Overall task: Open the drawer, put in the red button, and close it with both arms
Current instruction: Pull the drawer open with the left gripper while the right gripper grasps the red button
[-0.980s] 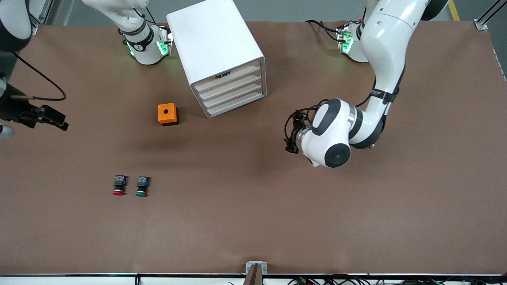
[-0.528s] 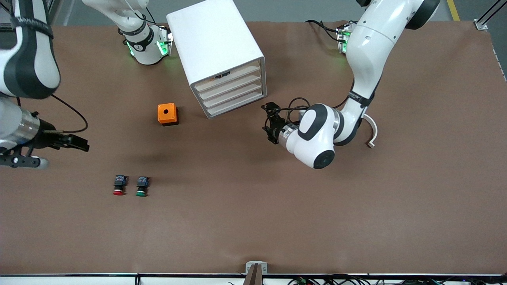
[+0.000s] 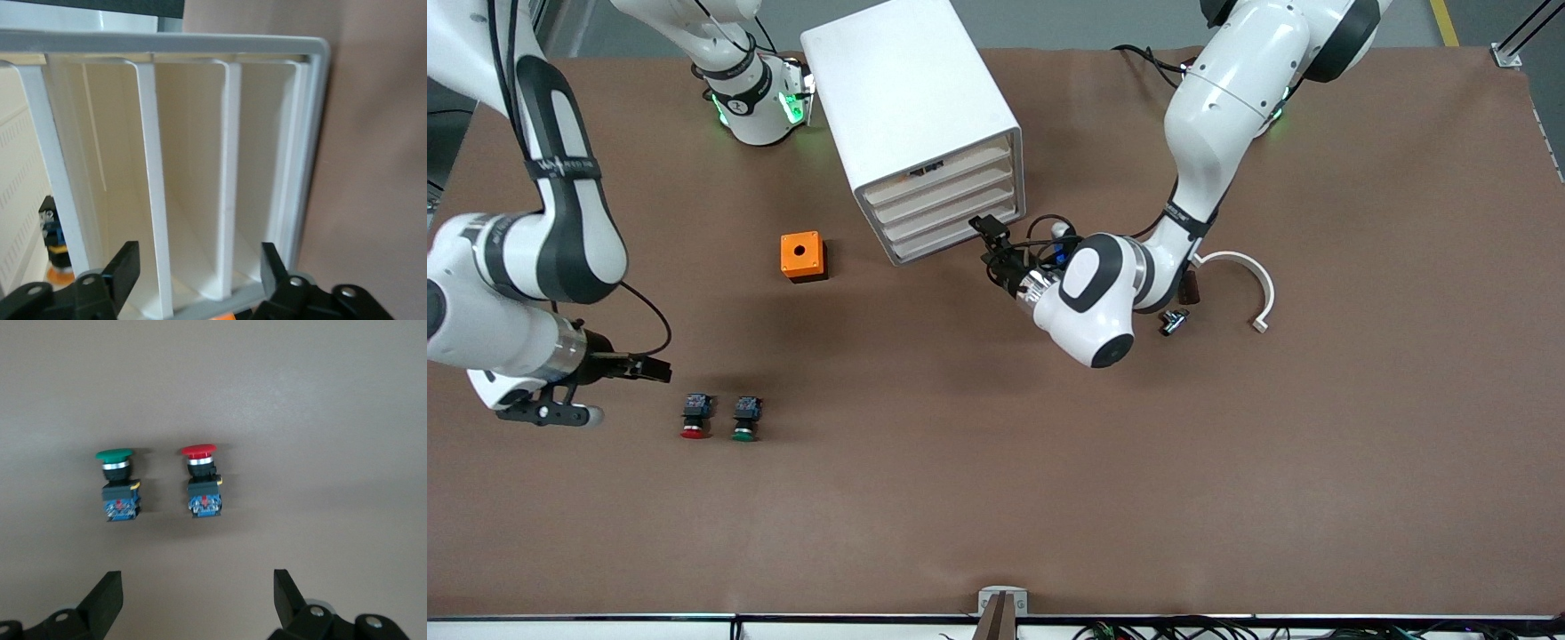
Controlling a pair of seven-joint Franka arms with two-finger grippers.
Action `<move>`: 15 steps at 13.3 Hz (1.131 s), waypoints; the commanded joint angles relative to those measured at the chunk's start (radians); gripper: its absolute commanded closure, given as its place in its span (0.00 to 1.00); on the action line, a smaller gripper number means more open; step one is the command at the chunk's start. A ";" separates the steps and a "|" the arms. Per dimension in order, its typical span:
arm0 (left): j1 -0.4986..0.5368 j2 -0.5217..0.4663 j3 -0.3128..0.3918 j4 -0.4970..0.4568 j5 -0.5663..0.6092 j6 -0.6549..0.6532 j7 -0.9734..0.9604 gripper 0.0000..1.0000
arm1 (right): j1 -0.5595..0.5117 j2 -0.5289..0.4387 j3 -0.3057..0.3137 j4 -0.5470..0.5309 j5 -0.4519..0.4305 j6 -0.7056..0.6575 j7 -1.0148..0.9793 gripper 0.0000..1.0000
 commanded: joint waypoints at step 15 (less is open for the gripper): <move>0.003 0.043 -0.017 0.056 -0.035 -0.062 0.010 1.00 | -0.012 0.238 0.007 -0.020 0.028 0.274 0.006 0.11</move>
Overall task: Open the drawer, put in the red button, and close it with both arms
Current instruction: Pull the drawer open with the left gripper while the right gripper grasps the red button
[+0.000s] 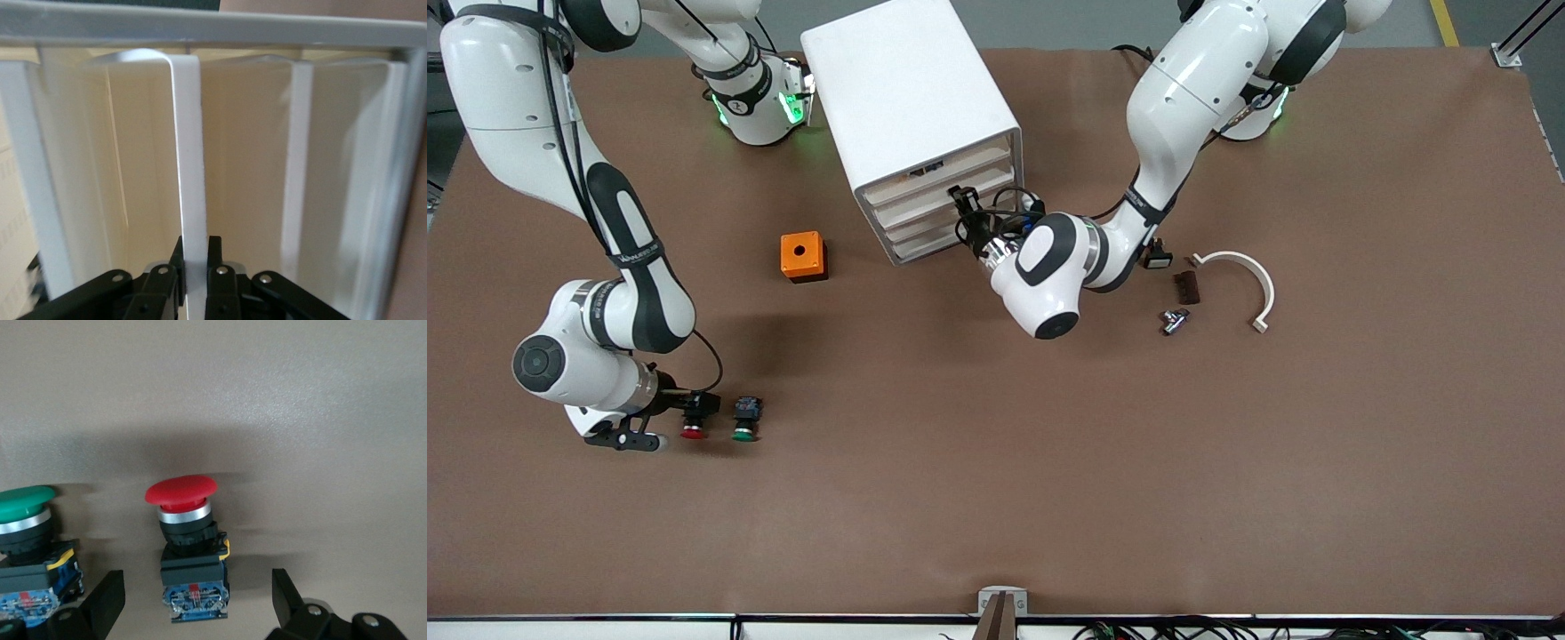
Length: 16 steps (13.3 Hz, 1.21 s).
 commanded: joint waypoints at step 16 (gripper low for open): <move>0.167 -0.028 0.163 0.143 0.016 0.012 0.321 0.00 | 0.013 -0.006 0.011 0.129 0.011 -0.202 0.030 0.97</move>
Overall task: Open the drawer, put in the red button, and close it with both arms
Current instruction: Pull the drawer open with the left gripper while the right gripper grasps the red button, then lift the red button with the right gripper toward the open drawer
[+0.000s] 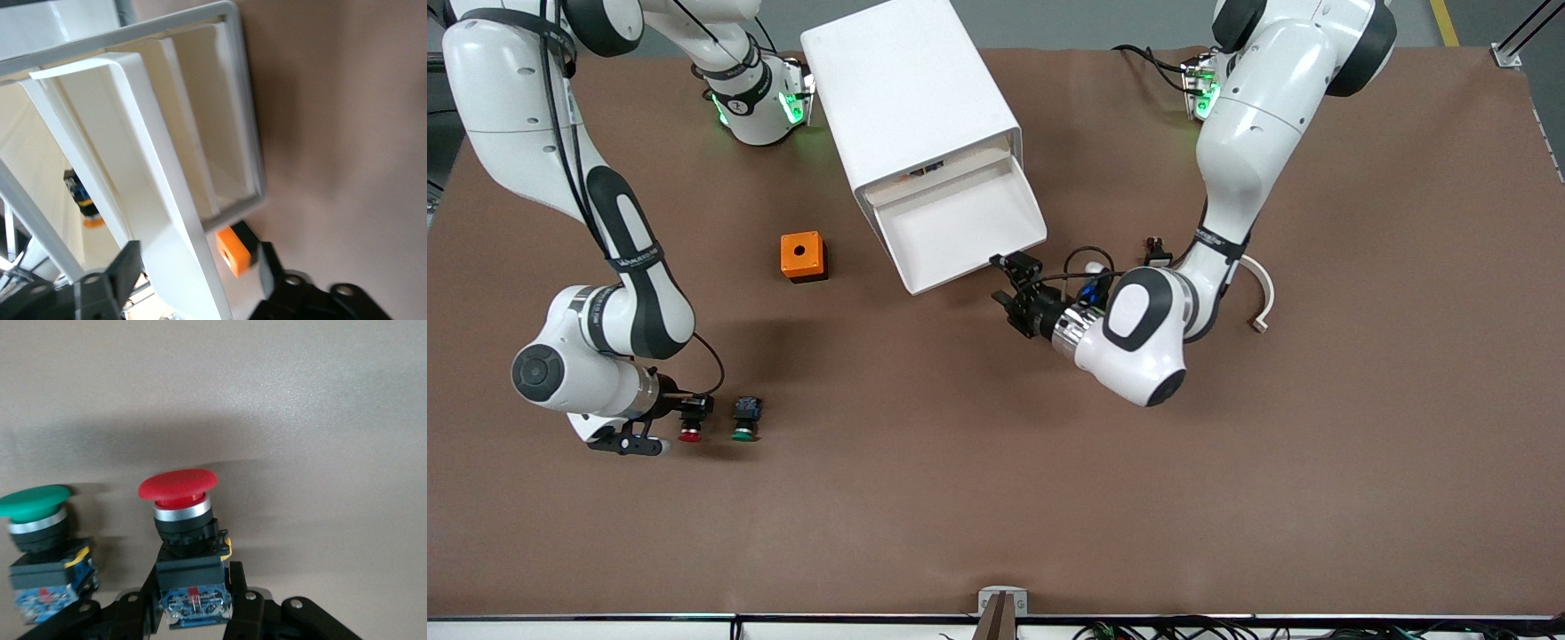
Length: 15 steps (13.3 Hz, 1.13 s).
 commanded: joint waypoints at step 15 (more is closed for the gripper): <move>0.041 -0.273 0.235 0.026 0.766 0.025 0.760 0.00 | 0.101 -0.324 0.393 0.041 0.039 -0.474 1.255 0.96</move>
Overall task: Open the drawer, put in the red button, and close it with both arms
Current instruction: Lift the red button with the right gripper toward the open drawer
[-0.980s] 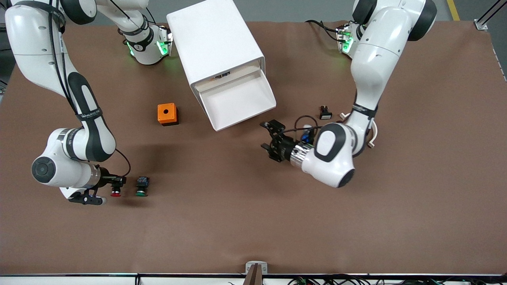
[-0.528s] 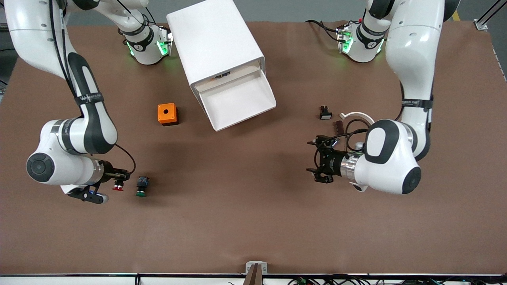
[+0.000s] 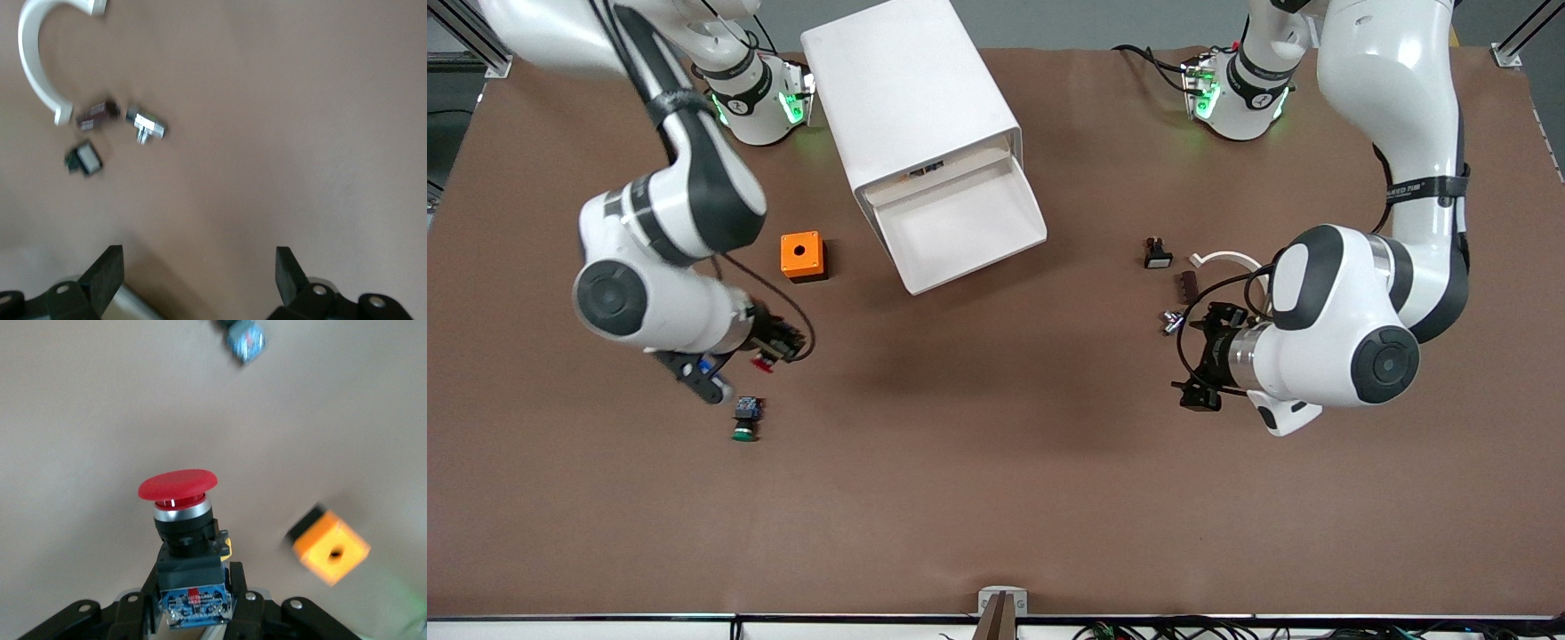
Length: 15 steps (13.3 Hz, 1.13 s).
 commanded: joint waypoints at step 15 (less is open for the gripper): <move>-0.025 -0.070 0.009 -0.023 0.078 0.085 0.124 0.00 | 0.182 -0.083 0.259 -0.342 -0.008 0.473 0.977 0.78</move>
